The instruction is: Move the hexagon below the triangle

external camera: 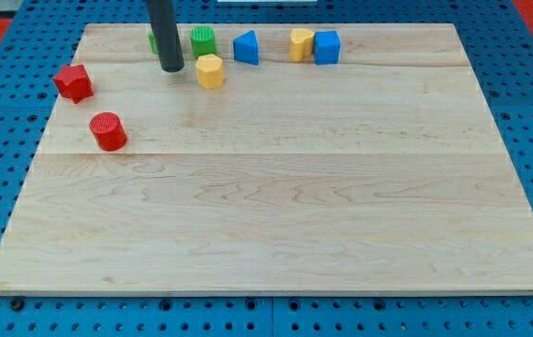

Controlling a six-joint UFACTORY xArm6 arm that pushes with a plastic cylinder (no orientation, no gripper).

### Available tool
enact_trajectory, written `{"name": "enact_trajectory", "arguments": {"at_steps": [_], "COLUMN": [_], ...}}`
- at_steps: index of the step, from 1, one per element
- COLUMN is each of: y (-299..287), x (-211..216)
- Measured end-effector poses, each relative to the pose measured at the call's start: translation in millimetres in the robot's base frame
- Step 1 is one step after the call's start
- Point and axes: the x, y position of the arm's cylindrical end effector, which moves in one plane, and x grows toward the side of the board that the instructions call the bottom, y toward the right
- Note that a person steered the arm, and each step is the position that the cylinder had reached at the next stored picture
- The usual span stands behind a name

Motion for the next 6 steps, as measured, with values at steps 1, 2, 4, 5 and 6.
{"name": "enact_trajectory", "arguments": {"at_steps": [1,2,4,5,6], "y": [24.6,104.3,16.2,16.0,69.9], "x": [27.3,52.9,22.5,-2.0,4.7]}}
